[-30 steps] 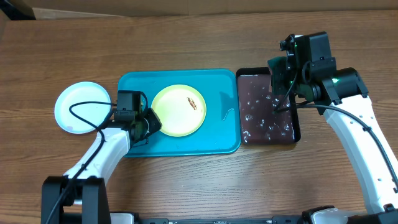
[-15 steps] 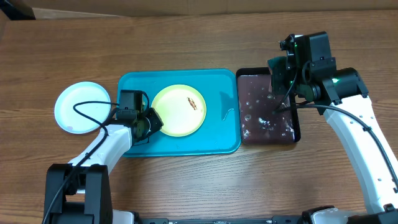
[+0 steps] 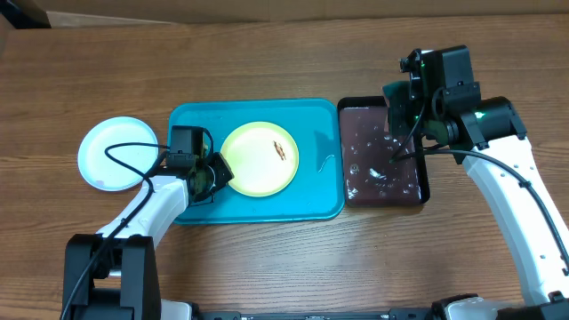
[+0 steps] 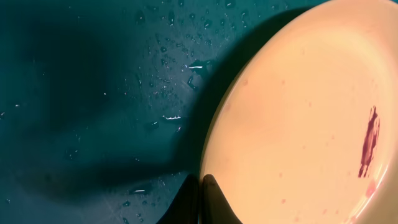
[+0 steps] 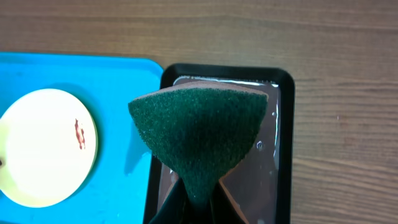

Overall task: Clean dirty plates on tray and stack at the side
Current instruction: 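Dip the green sponge in the black tray water with right gripper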

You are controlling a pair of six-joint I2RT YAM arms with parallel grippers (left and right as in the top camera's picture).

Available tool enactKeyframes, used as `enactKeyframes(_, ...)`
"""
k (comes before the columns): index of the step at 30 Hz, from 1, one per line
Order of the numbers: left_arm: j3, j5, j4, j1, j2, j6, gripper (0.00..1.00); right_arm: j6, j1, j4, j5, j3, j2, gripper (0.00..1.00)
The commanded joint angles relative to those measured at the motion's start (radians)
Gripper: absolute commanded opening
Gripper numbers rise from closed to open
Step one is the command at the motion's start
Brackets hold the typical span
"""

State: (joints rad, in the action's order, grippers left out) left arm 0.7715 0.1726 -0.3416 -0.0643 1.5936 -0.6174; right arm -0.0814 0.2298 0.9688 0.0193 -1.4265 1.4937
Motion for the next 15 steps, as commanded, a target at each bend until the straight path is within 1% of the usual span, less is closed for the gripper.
enactKeyframes(1, 0.020, 0.012, -0.019, -0.008, 0.007, 0.012, 0.04, 0.003, 0.000, 0.011, 0.002, 0.013, -0.005, 0.04)
enactKeyframes(5, 0.020, 0.012, -0.047, -0.008, 0.007, 0.012, 0.04, 0.003, 0.000, -0.008, 0.001, 0.086, -0.005, 0.04)
enactKeyframes(8, 0.020, 0.014, -0.054, -0.008, 0.007, 0.012, 0.04, 0.003, 0.000, -0.106, 0.001, 0.204, -0.003, 0.04)
enactKeyframes(12, 0.020, 0.059, -0.054, -0.008, 0.007, 0.012, 0.04, 0.003, 0.000, -0.252, 0.001, 0.345, 0.017, 0.04)
enactKeyframes(15, 0.020, 0.089, -0.052, -0.008, 0.007, 0.012, 0.04, -0.003, 0.000, -0.301, 0.001, 0.384, 0.039, 0.04)
